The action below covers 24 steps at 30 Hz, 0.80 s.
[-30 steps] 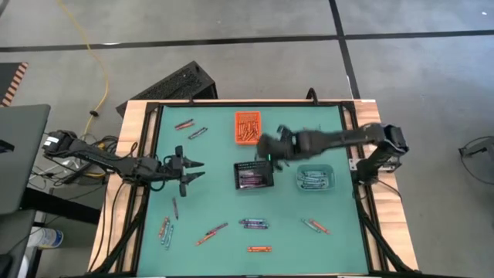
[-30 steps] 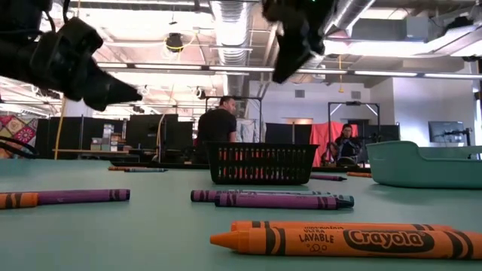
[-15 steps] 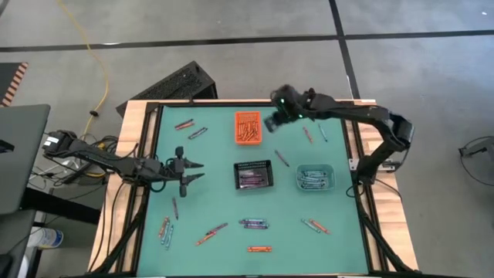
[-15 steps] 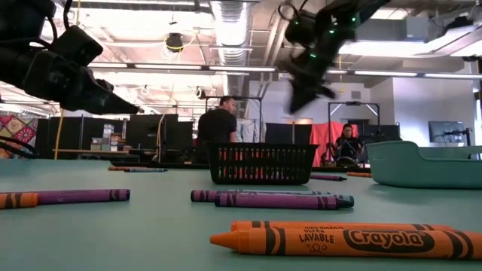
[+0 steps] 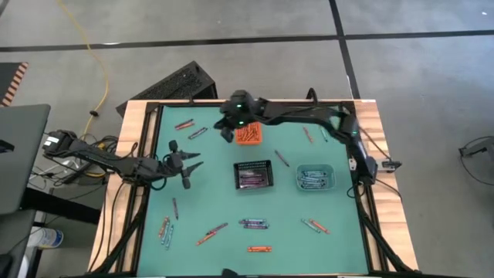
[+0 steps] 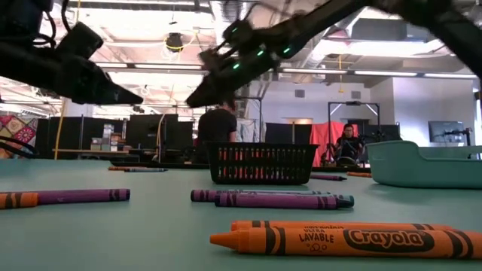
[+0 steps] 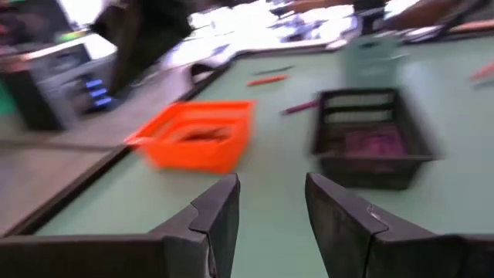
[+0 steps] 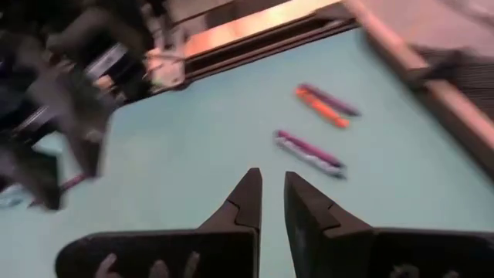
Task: Sort crayons
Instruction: Put the violet crayon into the black bin
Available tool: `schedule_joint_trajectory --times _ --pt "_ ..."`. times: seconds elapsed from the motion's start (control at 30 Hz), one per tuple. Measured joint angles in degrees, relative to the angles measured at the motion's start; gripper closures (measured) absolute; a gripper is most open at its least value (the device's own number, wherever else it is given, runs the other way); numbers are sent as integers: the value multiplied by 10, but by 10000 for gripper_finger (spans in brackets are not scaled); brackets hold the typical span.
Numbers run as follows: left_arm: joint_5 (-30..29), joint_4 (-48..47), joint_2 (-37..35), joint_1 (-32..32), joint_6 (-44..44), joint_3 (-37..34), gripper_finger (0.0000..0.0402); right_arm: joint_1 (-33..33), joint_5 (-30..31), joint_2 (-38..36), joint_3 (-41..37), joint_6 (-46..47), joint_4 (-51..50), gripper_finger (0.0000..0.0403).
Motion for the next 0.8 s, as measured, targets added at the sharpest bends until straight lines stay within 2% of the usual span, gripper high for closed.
schedule_joint_trajectory --times 0.1,0.43,0.5,0.63,0.8 --pt "-44 -18 0 0 1 0 262 -3 -30 74 80 -12 -5 353" --pt "-58 -28 0 0 50 0 262 -3 -43 275 357 -29 -126 353" --pt "-60 -29 0 0 56 0 262 -8 -43 269 330 -24 -87 353" --pt "-77 -30 0 1 68 0 262 -23 -48 268 327 8 -79 345" --pt "-90 -27 0 17 51 0 262 -33 -173 254 327 23 -89 337"
